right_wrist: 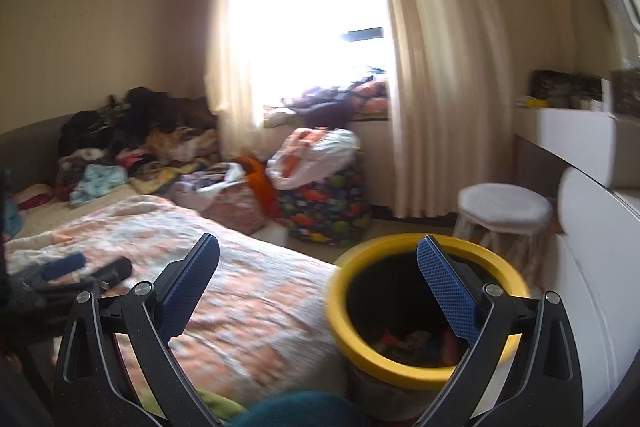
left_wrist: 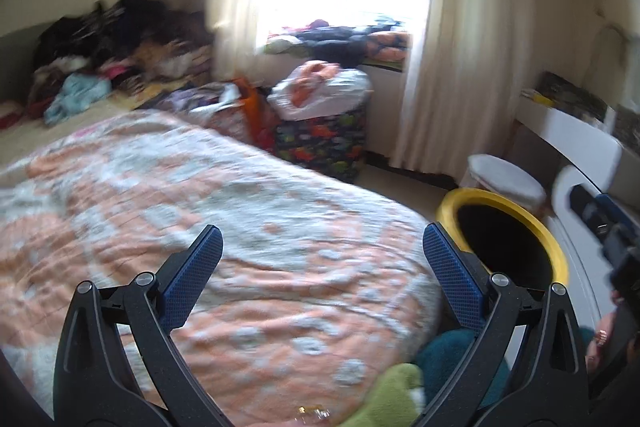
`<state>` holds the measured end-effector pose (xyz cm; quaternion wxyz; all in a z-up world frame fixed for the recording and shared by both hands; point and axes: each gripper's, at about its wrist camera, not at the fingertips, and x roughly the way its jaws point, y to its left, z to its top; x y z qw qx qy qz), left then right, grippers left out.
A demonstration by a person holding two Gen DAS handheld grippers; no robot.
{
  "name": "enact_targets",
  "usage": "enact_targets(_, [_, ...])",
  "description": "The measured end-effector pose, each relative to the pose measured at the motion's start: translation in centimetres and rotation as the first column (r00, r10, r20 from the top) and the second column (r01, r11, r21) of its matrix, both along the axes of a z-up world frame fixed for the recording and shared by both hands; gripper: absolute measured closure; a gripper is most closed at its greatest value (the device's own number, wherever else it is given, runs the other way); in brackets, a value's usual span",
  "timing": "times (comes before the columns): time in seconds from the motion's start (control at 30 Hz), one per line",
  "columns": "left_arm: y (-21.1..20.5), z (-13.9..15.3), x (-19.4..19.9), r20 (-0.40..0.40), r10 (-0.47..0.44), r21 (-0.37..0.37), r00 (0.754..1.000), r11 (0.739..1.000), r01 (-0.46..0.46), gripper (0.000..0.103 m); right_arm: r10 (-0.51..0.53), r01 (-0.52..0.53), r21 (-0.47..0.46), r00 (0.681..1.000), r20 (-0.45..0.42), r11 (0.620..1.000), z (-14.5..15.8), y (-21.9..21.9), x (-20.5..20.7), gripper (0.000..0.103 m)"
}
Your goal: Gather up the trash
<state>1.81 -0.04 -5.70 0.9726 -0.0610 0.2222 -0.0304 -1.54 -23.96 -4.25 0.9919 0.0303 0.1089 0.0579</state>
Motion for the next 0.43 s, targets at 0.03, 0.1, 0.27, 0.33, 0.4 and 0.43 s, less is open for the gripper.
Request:
enact_targets(0.03, [1.8, -0.1, 0.2, -0.018, 0.048, -0.023, 0.999, 0.999, -0.048, 0.011, 0.061, -0.062, -0.01, 0.998, -0.01, 0.998, 0.8, 1.6, 0.6, 0.006])
enact_targets(0.1, [6.4, -0.5, 0.4, -0.058, 0.169, -0.053, 0.984, 0.984, -0.172, 0.011, 0.176, -0.176, -0.014, 0.984, -0.018, 0.984, 2.1, 5.2, 1.5, 0.006])
enact_targets(0.27, [20.0, -2.6, -0.3, -0.188, 0.514, 0.007, 0.837, 0.853, -0.523, 0.011, 0.515, -0.557, -0.073, 0.803, -0.299, 0.827, 1.5, 21.3, 5.3, 0.006])
enact_targets(0.33, [26.4, -4.2, -1.0, -0.265, 0.645, 0.069, 0.717, 0.754, -0.653, 0.011, 0.572, -0.688, -0.068, 0.65, -0.502, 0.723, -1.8, 29.3, 6.4, 0.006])
enact_targets(0.4, [31.2, -6.0, -1.6, -0.323, 0.719, 0.126, 0.615, 0.677, -0.726, 0.011, 0.556, -0.748, -0.098, 0.567, -0.607, 0.656, -5.5, 35.6, 6.3, 0.006])
enact_targets(0.43, [33.4, -7.1, -2.0, -0.34, 0.754, 0.166, 0.562, 0.636, -0.753, 0.011, 0.543, -0.78, -0.141, 0.541, -0.642, 0.61, -7.7, 39.2, 6.0, 0.006])
